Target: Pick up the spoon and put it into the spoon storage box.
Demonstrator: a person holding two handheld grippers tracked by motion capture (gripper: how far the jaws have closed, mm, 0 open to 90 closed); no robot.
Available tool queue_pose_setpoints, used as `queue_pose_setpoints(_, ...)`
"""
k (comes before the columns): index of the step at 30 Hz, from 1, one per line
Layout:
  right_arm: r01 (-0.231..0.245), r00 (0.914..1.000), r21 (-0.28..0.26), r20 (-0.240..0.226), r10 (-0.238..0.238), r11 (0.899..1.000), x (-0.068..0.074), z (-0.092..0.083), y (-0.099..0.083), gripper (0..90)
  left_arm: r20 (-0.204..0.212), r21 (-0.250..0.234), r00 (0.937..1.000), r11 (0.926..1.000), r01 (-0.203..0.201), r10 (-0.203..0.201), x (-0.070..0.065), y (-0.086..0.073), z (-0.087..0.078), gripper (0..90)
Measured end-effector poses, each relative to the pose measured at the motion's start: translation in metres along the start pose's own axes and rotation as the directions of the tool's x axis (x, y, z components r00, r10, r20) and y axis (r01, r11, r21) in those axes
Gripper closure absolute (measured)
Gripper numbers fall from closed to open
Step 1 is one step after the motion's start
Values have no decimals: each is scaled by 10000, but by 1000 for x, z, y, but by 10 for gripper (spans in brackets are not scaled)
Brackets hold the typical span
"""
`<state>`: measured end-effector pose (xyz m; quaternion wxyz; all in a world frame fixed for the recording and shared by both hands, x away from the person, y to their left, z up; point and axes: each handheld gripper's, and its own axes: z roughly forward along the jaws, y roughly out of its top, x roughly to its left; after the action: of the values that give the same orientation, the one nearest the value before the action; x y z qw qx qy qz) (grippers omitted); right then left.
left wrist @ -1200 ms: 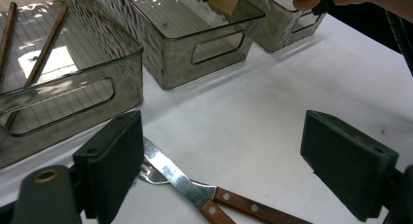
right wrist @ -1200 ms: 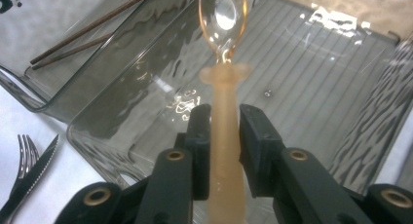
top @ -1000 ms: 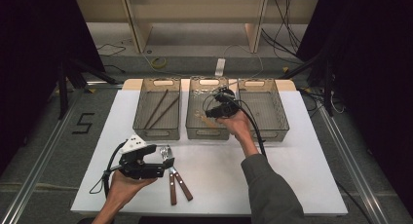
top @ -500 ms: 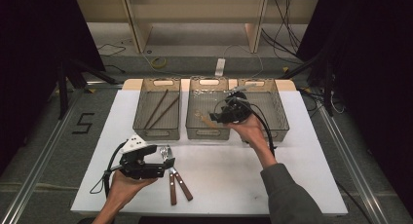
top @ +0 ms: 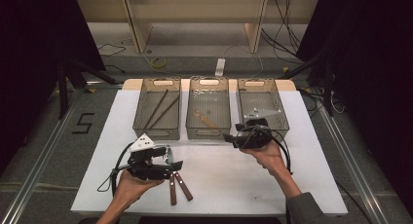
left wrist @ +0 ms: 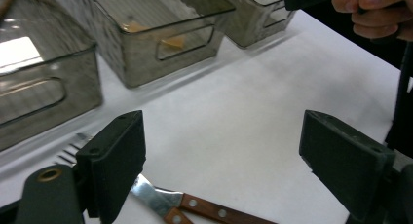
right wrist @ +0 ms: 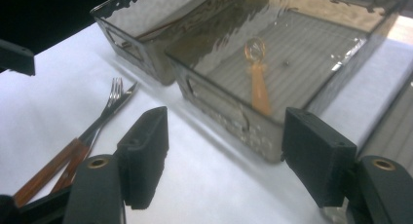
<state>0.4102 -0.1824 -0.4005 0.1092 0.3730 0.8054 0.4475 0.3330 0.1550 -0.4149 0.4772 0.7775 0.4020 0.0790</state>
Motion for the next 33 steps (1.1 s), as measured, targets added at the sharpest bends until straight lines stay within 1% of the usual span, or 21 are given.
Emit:
queue_pose_setpoints(2, 6, 10000, -113, -48, -7, 9999, 1, -6, -9, 345, 77, 82, 9999, 9999, -68, 67, -1, 1, 2, 168)
queue_pose_setpoints(3, 47, 10000, -81, -41, -48, 10000, 1, -9, -13, 338, 123, 122, 9999, 9999, -86, 84, -2, 1, 3, 169)
queue_pose_setpoints(6, 40, 9999, -286, -99, -43, 9996, 3, -18, -22, 328, 223, 204, 9997, 9998, -41, 36, -2, 2, 6, 179)
queue_pose_setpoints(10, 20, 9998, -499, -186, -29, 9988, 4, -29, -32, 315, 320, 400, 9994, 9991, -144, 131, -2, 4, 11, 186)
queue_pose_setpoints(11, 5, 9998, -531, -187, -15, 9986, 4, -31, -34, 314, 354, 385, 9993, 9992, -125, 112, -3, 5, 12, 190)
queue_pose_setpoints(15, -59, 9999, -619, -113, 53, 9981, 3, -38, -45, 312, 465, 552, 9986, 9981, -290, 265, -6, 7, 17, 201)
queue_pose_setpoints(18, -78, 10000, -643, -55, 75, 9979, 2, -43, -52, 306, 568, 707, 9979, 9969, -336, 296, -8, 8, 21, 210)
queue_pose_setpoints(26, -319, 9995, -810, 5, 320, 9962, 0, -55, -66, 296, 808, 1249, 9957, 9907, -549, 450, -14, 10, 33, 213)
queue_pose_setpoints(28, -317, 9995, -829, 62, 323, 9961, 0, -57, -68, 291, 859, 1436, 9952, 9879, -579, 458, -15, 10, 36, 213)
queue_pose_setpoints(31, -357, 9993, -888, 57, 363, 9954, 0, -62, -72, 288, 888, 1662, 9943, 9833, -739, 597, -16, 10, 40, 213)
queue_pose_setpoints(33, -374, 9992, -883, 96, 384, 9954, 0, -65, -75, 285, 929, 1779, 9939, 9812, -754, 596, -17, 10, 41, 216)
